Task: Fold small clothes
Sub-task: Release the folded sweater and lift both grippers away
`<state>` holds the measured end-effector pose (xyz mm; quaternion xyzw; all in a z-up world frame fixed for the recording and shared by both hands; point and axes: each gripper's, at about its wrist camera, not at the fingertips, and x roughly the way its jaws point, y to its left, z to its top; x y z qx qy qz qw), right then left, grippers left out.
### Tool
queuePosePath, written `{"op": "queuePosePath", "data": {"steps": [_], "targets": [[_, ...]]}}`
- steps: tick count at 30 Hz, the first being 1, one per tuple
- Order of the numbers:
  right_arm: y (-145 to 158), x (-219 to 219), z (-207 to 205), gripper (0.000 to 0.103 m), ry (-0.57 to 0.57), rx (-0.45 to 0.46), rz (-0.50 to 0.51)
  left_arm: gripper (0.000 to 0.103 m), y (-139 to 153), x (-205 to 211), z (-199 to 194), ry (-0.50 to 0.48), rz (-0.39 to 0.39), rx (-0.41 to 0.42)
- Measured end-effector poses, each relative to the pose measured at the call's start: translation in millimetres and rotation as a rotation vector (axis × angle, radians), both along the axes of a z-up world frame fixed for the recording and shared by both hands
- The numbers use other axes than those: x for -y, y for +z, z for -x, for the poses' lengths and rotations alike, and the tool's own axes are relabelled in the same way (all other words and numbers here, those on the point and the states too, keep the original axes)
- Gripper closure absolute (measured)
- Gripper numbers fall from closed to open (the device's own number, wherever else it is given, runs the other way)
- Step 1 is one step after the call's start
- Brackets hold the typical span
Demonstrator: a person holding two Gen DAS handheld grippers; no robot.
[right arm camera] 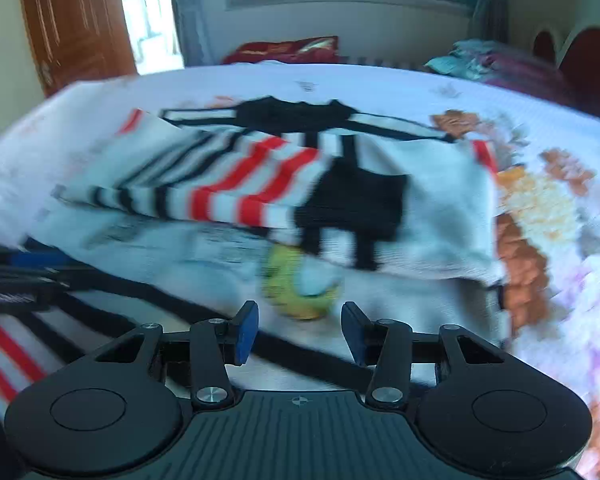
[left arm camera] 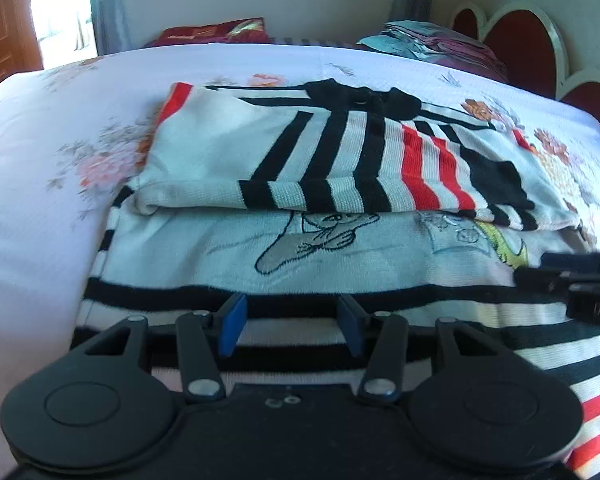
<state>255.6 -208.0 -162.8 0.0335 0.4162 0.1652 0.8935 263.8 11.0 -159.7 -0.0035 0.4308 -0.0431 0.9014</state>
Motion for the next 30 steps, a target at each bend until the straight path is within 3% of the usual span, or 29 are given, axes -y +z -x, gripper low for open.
{"op": "queuePosePath", "data": {"steps": [4,9,13,15,19,22,26,30], "targets": [[9,-29,16,0.056,0.046,-0.002,-0.047,0.053,13,7,15,-0.048,0.063,0.015],[1,-55,40,0.056,0.06,-0.017,0.014,0.052,-1,3,27,-0.1,0.066,-0.031],[-6,-53,62,0.056,0.0,0.001,0.148,0.049,-8,-16,46,-0.146,0.003,-0.022],[-8,-44,70,0.056,-0.056,-0.003,0.179,0.049,-9,-32,54,-0.13,0.024,-0.023],[3,-41,83,0.056,-0.139,-0.014,0.186,0.051,-6,-45,65,-0.143,0.028,-0.014],[15,-48,98,0.056,-0.154,0.001,0.121,0.051,-2,-48,69,-0.131,0.054,-0.023],[6,-67,114,0.056,-0.139,-0.033,0.166,0.05,0,-50,75,-0.126,0.066,-0.029],[8,-59,126,0.056,-0.203,-0.037,0.155,0.049,0,-49,82,-0.139,0.043,-0.026]]}}
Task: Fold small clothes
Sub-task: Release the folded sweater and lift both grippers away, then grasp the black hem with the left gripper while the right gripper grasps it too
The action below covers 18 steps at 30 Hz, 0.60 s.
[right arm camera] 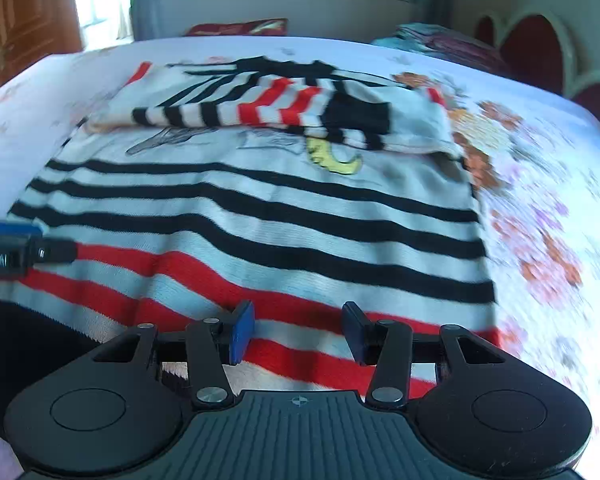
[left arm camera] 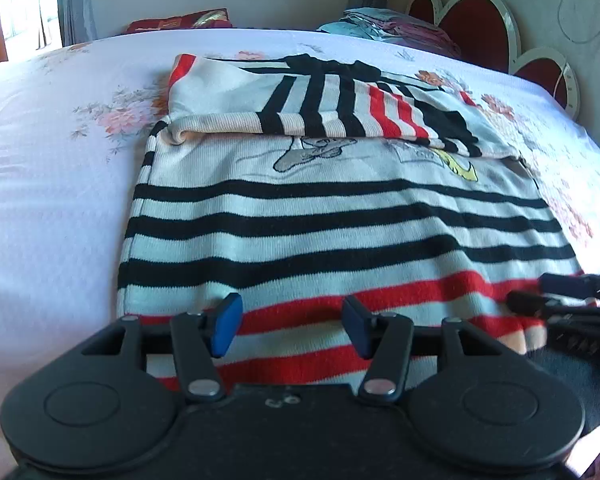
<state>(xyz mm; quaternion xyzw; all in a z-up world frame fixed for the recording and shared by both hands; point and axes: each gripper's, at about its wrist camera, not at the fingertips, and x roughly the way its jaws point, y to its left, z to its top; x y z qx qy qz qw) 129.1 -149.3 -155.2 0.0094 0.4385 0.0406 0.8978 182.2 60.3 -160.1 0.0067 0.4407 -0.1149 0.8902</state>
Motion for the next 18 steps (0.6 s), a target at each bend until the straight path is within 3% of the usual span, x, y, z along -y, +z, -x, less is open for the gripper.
{"op": "queuePosePath", "data": {"steps": [15,18], "targets": [[0,25,35,0.056,-0.089,-0.019,0.012,0.039,3,-3,17,-0.013,-0.003,0.0],[10,33,45,0.056,-0.115,0.009,-0.007,0.032,8,-12,26,-0.002,0.016,0.003]]}}
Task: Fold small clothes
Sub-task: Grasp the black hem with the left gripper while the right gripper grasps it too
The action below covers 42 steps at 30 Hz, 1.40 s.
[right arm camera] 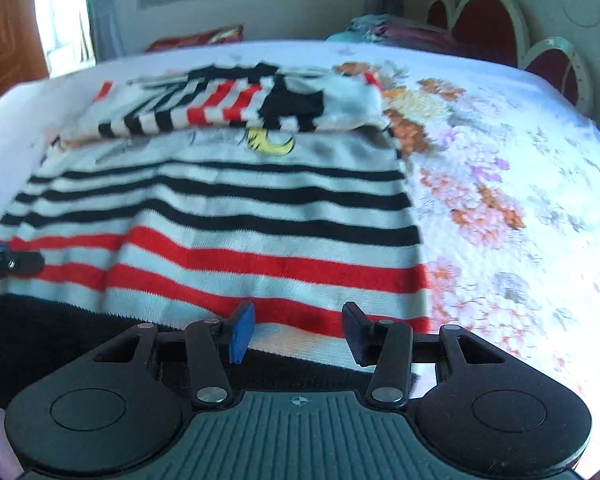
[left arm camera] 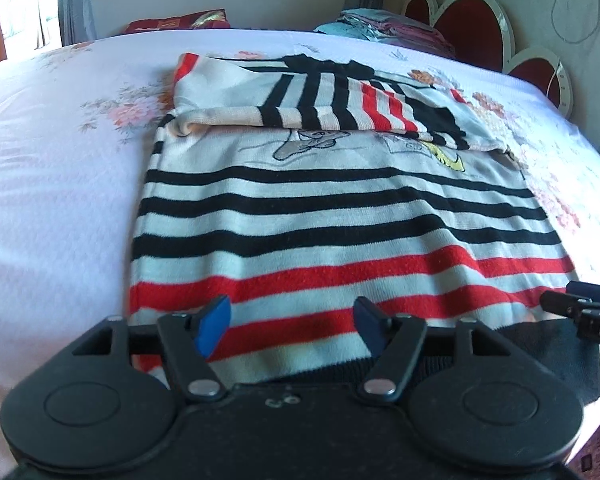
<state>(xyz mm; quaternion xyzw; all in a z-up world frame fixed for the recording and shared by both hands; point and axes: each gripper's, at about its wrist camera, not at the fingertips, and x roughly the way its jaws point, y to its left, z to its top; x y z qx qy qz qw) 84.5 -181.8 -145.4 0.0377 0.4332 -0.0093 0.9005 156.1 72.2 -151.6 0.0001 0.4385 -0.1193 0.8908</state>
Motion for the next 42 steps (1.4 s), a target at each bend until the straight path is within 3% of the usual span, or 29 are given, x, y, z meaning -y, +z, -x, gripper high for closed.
{"op": "queuePosePath", "data": {"steps": [2,11,13,15,18,20,26,28,33,42], "targets": [[-1,5,6,0.056,-0.006,-0.018,0.009,0.026,2,-10,8,0.022,-0.005,0.001],[-3,37,44,0.054,-0.092,-0.046,0.023,0.03,-3,-60,39,0.115,0.065,-0.073],[-5,42,49,0.037,-0.116,-0.053,0.018,0.031,-6,-67,45,0.125,0.101,-0.092],[-6,45,54,0.035,-0.128,-0.057,0.003,0.032,-7,-69,50,0.115,0.133,-0.101],[-8,45,59,0.036,-0.132,-0.069,-0.028,0.042,-8,-68,54,0.091,0.197,-0.134],[-9,46,62,0.036,-0.143,-0.073,-0.06,0.059,-9,-66,56,0.067,0.237,-0.163],[-7,47,68,0.072,-0.159,-0.092,-0.164,0.082,-15,-66,57,0.045,0.292,-0.204],[-6,46,68,0.097,-0.155,-0.103,-0.204,0.091,-16,-66,56,0.033,0.297,-0.209],[5,41,68,0.099,-0.131,-0.081,-0.22,0.094,-7,-64,54,0.001,0.318,-0.164],[53,48,41,0.099,-0.13,0.082,-0.243,0.095,41,-66,21,0.004,0.389,-0.006]]}}
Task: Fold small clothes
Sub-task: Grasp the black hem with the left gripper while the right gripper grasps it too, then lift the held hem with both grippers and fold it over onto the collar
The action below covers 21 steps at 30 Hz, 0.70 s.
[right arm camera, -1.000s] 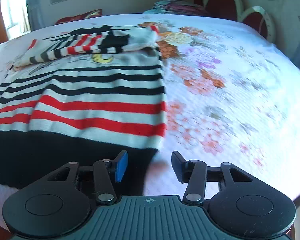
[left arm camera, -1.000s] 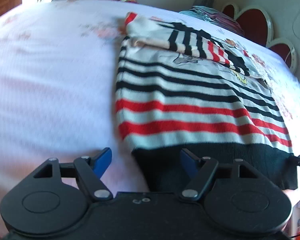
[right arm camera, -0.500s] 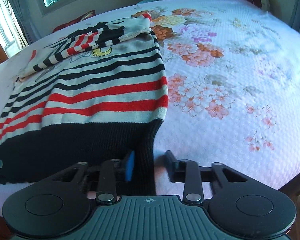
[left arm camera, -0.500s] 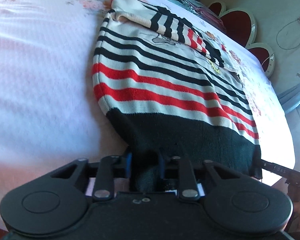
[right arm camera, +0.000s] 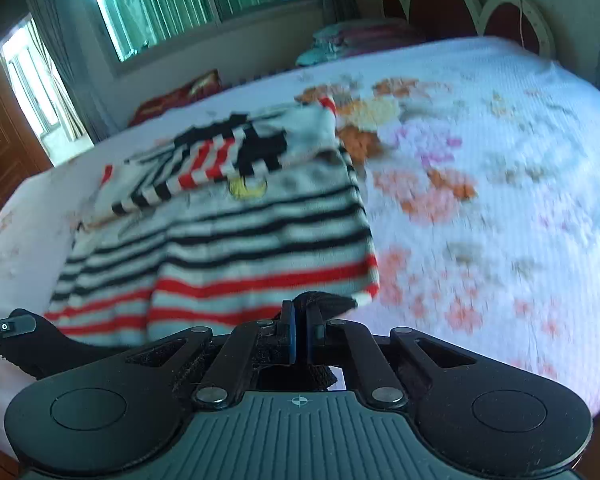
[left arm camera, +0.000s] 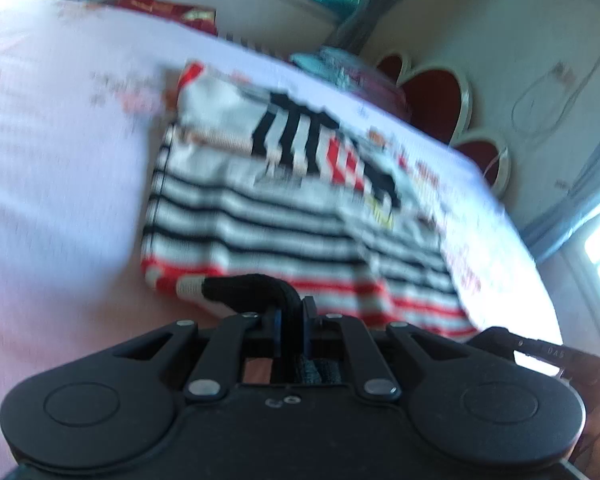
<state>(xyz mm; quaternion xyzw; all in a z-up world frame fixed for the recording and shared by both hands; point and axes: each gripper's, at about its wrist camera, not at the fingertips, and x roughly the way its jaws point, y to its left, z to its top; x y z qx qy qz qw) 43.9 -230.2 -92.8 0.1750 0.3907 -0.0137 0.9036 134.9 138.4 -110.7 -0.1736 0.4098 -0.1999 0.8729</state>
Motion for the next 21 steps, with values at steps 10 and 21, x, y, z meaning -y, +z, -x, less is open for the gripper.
{"op": "queuePosePath", "data": {"steps": [10,21], "targets": [[30,22,-103,0.099,-0.003,0.137,-0.008,0.095,33,18,-85,0.056,0.042,0.118],[16,56,-252,0.099,-0.024,0.133,-0.077,0.095,31,37,-213,0.162,0.026,0.1]]}}
